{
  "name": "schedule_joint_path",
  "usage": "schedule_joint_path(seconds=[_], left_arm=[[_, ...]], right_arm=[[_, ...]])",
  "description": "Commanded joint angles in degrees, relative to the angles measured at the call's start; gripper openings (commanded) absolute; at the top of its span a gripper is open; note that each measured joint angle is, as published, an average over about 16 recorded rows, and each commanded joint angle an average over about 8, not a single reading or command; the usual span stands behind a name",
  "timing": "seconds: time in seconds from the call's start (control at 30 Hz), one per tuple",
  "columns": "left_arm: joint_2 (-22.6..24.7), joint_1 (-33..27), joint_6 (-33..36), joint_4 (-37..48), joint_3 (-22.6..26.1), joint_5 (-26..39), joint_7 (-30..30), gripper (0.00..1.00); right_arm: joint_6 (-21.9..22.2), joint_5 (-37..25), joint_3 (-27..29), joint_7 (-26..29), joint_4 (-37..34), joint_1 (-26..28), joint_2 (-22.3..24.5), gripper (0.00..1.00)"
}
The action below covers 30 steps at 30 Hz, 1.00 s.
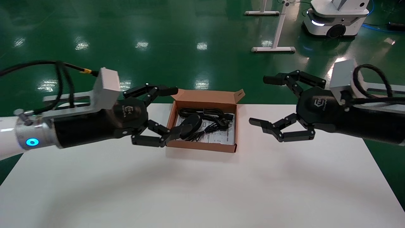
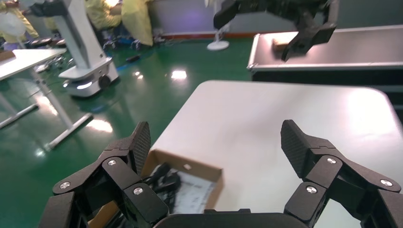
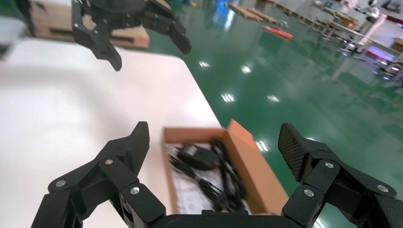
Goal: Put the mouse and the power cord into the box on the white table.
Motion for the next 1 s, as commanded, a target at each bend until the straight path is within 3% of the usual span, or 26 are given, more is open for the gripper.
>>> schedule_joint_path(seconds=[0.03,0.63,1.0], left_arm=[[-1.4,1.2,1.0,-2.0,-1.0,-1.4,-1.1,1.0],[-13.6,11.1,9.5,-19.1,-9.1,-13.3,-10.7,1.0],[-14.5,11.8,10.1,-20.4,-9.7,-14.3,-11.2,1.0]], right_arm=[[-0.5,1.2,0.9,1.9,2.4,-1.5,0.7,1.0],[-5.1,11.7,8.9,18.5,22.8,-14.3,7.0,1.0],[-5.5,12.8,9.7,19.7,24.9,-15.6,7.6,1.0]])
